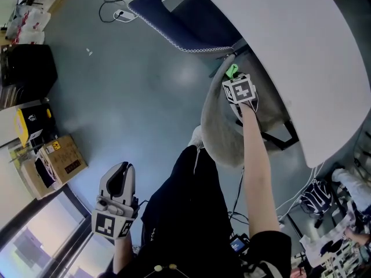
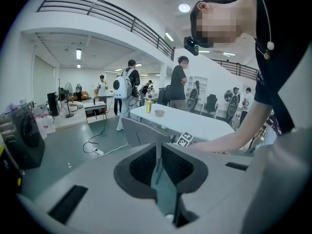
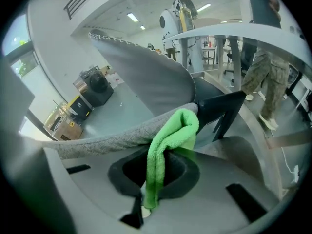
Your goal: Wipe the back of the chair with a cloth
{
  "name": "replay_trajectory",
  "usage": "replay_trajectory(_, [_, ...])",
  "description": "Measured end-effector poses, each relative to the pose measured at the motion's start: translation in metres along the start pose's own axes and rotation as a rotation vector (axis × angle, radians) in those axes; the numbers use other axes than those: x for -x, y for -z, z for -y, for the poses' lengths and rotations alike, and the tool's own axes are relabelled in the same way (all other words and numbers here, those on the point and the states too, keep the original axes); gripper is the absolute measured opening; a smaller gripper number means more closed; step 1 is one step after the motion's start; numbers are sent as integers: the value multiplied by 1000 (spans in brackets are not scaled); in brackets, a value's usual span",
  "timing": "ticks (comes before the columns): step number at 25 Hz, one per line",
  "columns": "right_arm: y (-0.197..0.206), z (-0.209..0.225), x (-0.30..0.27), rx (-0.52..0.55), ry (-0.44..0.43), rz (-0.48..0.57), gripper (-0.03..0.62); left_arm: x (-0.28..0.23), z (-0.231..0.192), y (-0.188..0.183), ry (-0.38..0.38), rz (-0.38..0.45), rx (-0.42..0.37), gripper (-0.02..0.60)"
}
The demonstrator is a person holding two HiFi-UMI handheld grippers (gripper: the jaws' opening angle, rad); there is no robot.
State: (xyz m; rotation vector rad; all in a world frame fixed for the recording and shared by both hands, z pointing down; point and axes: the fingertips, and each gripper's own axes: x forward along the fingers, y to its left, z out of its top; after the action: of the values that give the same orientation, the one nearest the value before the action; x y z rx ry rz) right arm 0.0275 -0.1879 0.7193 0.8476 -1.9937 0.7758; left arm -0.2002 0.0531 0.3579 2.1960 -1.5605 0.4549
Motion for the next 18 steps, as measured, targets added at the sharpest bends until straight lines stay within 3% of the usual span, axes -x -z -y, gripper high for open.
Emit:
replay_trajectory(4, [3,-3,4,22,4,-4,20,2,-1,4,1,-21,-12,37])
replay_trajectory(9, [12,-17,27,190,-33,-61,20,-5,4,1,27,-10,-20,37])
replay_trajectory(14, [52,-21,72,345,-57,-137,20,-10,14,-5,73,11,-15,37])
replay_trajectory(18, [106,-18,118,455,-79,-238,20,-15,18,-3,91,10,-25,37])
